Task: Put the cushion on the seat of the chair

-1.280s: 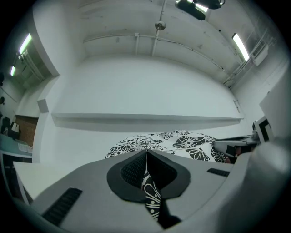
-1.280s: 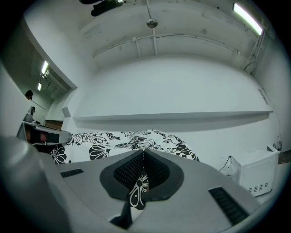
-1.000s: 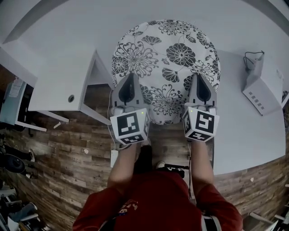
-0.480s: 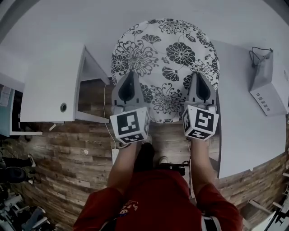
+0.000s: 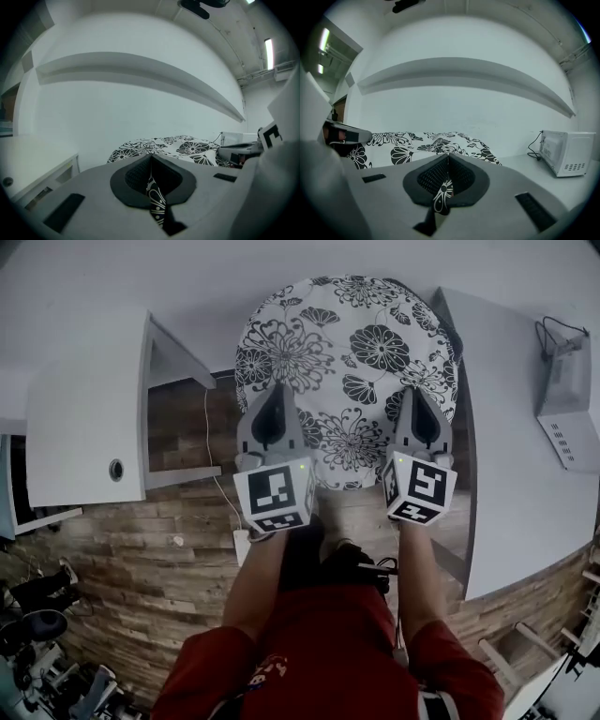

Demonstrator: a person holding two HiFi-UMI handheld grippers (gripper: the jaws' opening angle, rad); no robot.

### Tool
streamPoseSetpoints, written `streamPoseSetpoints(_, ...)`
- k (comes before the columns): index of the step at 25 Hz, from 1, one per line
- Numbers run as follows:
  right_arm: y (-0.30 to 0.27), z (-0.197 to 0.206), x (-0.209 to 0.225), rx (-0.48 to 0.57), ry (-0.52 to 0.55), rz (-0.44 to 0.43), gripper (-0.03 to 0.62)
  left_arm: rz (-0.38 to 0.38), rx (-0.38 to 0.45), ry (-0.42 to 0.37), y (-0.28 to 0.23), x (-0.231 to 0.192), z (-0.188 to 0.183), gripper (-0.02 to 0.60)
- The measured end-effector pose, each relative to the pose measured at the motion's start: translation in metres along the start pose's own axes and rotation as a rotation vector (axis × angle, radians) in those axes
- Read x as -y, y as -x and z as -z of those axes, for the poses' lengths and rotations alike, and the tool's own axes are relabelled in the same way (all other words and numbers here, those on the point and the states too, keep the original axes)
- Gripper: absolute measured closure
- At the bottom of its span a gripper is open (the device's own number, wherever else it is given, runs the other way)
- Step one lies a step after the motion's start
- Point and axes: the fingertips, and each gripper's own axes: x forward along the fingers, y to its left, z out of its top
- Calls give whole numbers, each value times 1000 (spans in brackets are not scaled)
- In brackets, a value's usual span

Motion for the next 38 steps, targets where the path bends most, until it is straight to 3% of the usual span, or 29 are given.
streamPoseSetpoints(14, 0, -11, 2, -61, 11, 20, 566, 41, -68, -18, -1, 1, -11, 552)
streamPoseSetpoints(26, -1, -15, 1, -159, 46, -22, 565, 7, -163, -6, -1, 2, -15, 553)
streamPoseSetpoints(31, 0, -28, 5, -227, 34, -72, 565, -24, -227, -19, 3, 7, -35, 552)
streamPoseSetpoints(38, 1, -40, -1, -289, 109, -74, 565, 7, -250, 12, 1, 0, -36, 553)
